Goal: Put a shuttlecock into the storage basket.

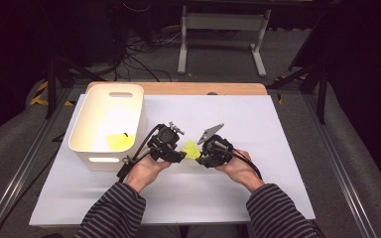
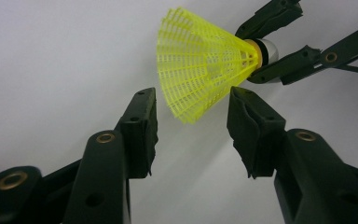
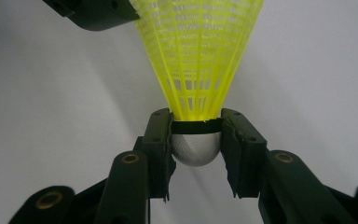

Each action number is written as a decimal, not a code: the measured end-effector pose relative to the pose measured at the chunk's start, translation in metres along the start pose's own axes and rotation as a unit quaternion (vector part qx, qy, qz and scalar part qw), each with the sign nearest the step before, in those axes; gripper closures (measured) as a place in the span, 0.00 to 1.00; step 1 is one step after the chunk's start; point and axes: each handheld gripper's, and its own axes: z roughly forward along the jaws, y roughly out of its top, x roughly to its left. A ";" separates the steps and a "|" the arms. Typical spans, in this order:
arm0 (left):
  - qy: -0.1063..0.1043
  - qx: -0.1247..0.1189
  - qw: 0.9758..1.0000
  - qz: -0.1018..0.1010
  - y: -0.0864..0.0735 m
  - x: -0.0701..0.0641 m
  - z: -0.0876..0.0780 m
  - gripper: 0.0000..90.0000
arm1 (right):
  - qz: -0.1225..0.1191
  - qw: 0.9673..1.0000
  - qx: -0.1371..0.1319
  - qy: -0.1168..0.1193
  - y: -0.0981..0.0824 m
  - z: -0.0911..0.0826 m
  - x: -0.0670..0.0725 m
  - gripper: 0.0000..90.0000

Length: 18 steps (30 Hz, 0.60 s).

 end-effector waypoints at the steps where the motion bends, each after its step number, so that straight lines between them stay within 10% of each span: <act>1: -0.001 0.000 1.000 -0.001 0.000 0.000 0.000 0.60 | -0.001 1.000 0.000 0.001 0.001 0.001 0.000 0.72; 18: -0.013 0.003 1.000 0.016 -0.002 -0.003 0.004 0.81 | -0.018 1.000 -0.001 0.013 0.011 0.008 0.008 0.72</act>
